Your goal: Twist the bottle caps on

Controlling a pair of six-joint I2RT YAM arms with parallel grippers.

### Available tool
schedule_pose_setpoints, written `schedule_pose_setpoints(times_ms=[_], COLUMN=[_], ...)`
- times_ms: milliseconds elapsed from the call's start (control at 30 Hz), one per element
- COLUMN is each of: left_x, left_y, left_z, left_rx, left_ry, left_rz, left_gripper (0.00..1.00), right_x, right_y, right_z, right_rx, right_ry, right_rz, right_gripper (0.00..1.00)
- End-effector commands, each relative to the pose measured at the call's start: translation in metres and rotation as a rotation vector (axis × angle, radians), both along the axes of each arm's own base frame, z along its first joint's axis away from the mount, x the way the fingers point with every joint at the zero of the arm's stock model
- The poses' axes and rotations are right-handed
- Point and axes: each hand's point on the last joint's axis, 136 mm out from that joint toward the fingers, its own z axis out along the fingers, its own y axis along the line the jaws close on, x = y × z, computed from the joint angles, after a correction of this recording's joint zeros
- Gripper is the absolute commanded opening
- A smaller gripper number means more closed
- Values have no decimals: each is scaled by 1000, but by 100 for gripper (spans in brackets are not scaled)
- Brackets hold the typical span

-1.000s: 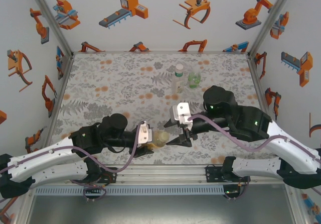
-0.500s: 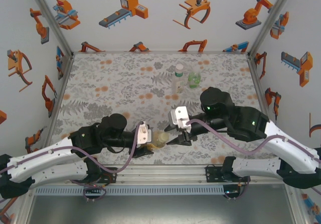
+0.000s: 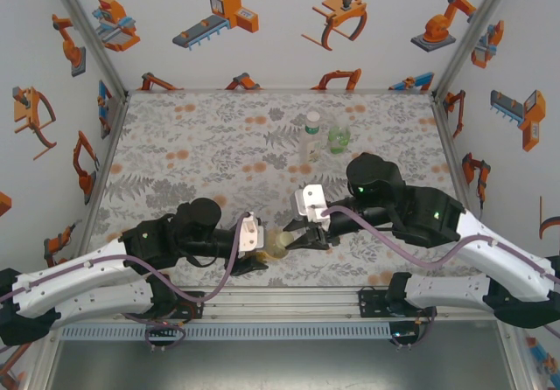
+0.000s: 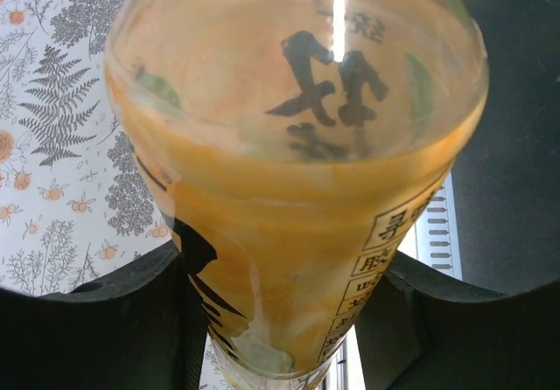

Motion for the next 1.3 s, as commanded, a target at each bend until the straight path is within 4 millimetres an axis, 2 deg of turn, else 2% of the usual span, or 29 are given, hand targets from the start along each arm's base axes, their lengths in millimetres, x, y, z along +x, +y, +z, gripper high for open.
schedule_pose_setpoints(times_ms=[0, 67, 267, 400, 600, 767, 867, 967, 1133, 1200, 1267], left_x=[5, 15, 36, 39, 43, 45, 45, 45, 42, 40, 38], left_y=[-4, -3, -2, -7, -14, -17, -17, -16, -14, -13, -13], left_z=[16, 13, 6, 4, 3, -1, 0, -1, -2, -1, 1], left_rx=[-48, -33, 4, 11, 8, 19, 20, 25, 24, 21, 16], left_ry=[-21, -41, -91, -102, -112, -112, -110, -106, -102, -102, -100], left_rz=[26, 79, 178, 180, 180, 187, 186, 187, 176, 167, 158], left_gripper=[0, 0, 0, 0, 0, 0, 0, 0, 0, 0, 0], right_x=[5, 15, 69, 107, 120, 125, 128, 127, 122, 117, 109], right_y=[4, 7, 8, -10, -30, -30, -23, -16, -18, -18, -18], right_z=[5, 1, -11, -39, -78, -86, -79, -62, -19, -2, 15], right_rx=[23, 16, 48, 45, 84, 68, 96, 108, 165, 204, 237], right_ry=[68, 135, 442, 718, 1137, 1162, 1125, 1038, 858, 793, 707], right_rz=[-62, -144, -571, -952, -1288, -1362, -1315, -1225, -1078, -999, -902], right_gripper=[13, 1, 0, 0, 0, 2, 12, 24, 46, 52, 54])
